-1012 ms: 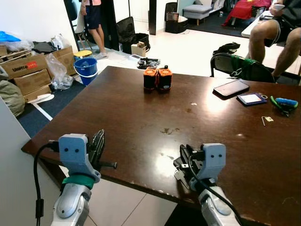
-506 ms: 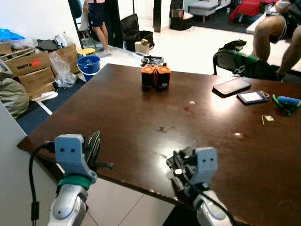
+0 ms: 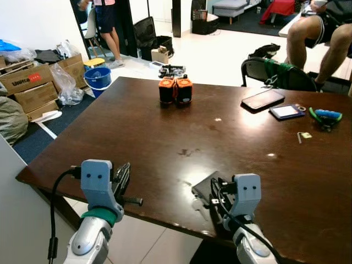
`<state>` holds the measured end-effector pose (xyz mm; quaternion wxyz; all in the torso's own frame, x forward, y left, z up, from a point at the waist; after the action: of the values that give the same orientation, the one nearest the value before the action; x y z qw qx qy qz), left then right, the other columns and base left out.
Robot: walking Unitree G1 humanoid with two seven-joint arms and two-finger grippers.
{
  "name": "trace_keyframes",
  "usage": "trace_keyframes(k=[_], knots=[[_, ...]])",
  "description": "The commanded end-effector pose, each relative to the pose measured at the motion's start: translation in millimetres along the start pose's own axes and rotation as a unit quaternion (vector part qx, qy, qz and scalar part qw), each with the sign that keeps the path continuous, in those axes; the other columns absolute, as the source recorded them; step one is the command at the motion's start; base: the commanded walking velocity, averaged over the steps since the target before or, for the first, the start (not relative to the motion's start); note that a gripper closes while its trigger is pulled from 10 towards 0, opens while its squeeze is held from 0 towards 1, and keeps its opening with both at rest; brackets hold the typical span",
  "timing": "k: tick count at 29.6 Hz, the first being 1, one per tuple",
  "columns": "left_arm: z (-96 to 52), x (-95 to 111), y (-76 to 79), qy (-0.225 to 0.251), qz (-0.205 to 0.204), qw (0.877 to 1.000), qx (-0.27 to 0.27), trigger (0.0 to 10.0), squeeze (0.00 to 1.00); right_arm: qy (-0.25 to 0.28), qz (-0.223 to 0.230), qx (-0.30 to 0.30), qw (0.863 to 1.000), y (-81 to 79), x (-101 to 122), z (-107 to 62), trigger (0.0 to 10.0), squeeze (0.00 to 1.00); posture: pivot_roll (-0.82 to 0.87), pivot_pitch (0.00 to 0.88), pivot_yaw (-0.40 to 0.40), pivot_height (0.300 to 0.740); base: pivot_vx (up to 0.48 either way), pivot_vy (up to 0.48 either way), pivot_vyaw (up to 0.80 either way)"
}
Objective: Hang keys on a hook
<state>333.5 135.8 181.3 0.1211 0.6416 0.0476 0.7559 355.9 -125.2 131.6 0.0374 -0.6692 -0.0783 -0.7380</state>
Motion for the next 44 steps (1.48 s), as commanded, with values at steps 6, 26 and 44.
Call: trace_keyframes(k=[6,26,44], knots=[[-4.4,-2.5,-10.1,-0.009,0.013,1.0,0.017,10.0,0.0,-0.016,0.008,0.0,1.0,-4.1,-7.6,-1.3,10.0,0.0,-0.07,0.086,0.167,0.74,0.0,0.0,0.0],[-6.6,-0.4,-18.1,-0.004,0.012,0.999,0.03,10.0,0.0,-0.031,-0.001,-0.007,1.0,-3.2,-14.5,-0.4,10.0,0.0,-0.07,0.083,0.168,0.74,0.0,0.0,-0.78],[-6.8,-5.7,-24.6,-0.033,0.051,0.998,0.036,10.0,0.0,-0.042,-0.003,0.032,0.999,-23.9,-27.7,-2.7,10.0,0.0,-0.02,0.064,0.2,0.74,0.0,0.0,-0.31]])
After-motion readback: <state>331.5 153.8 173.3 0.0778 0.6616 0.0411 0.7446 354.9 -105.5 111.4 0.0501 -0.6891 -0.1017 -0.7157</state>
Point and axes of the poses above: a point about 5 cm out from each wrist's last joint towards the gripper, its own z axis pointing out of the wrist towards the gripper, its own x axis along the axis of the wrist's last joint, y = z × x, the point moved 6 cm from there along z, pointing out of the wrist towards the gripper, and after that the axes turned 8 degrees about -z, right-handed, at the moved point
